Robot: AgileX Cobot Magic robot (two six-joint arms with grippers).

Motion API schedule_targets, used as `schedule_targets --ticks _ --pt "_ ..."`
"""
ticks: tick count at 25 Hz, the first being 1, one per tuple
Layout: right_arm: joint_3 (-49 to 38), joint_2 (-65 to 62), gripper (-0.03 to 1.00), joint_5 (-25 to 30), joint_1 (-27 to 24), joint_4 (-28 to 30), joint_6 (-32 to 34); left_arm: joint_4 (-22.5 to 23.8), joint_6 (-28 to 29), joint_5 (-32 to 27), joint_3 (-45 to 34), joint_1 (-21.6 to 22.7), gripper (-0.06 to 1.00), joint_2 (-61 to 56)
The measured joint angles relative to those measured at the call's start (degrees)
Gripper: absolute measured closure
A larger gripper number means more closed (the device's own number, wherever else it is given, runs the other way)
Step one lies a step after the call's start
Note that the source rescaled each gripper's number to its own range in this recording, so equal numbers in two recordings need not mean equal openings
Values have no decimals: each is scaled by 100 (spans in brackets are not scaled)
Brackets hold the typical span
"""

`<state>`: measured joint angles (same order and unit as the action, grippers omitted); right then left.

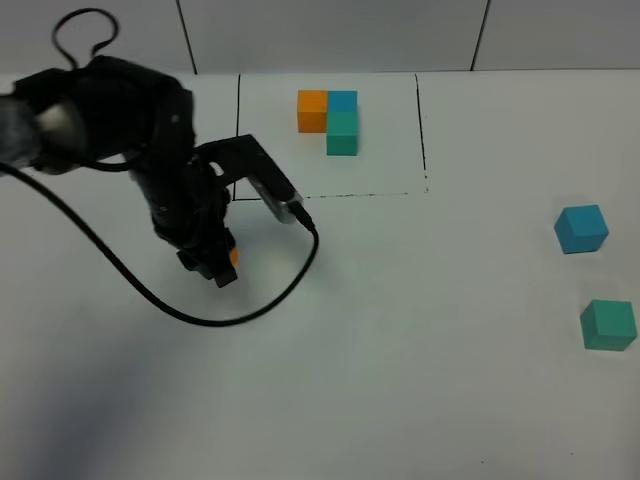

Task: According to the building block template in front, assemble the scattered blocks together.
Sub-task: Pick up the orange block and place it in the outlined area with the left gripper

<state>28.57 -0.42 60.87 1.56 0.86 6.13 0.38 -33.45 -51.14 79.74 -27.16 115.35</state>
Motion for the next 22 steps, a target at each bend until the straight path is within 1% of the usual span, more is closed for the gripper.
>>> schedule_targets --ticks 2,3,7,10,13,16,22 --pt "0 0 19 0 0 0 0 213 -418 -308 658 -264 93 451" --pt "0 0 19 0 0 0 0 250 -635 -427 990 -360 93 669" --pt "0 0 19 0 0 0 0 271 -1594 -849 2147 -698 93 1389" --pt "0 0 19 0 0 0 0 250 -2038 -1087 2896 -870 93 1816" --pt "0 0 19 0 0 0 0 34 -2278 -1107 3367 -937 93 2109" --pt "0 0 19 0 0 0 0 -241 -2430 -1103 3559 -942 93 2293" --pt "0 0 19 0 0 0 0 -290 -2420 -978 3590 -942 93 2535"
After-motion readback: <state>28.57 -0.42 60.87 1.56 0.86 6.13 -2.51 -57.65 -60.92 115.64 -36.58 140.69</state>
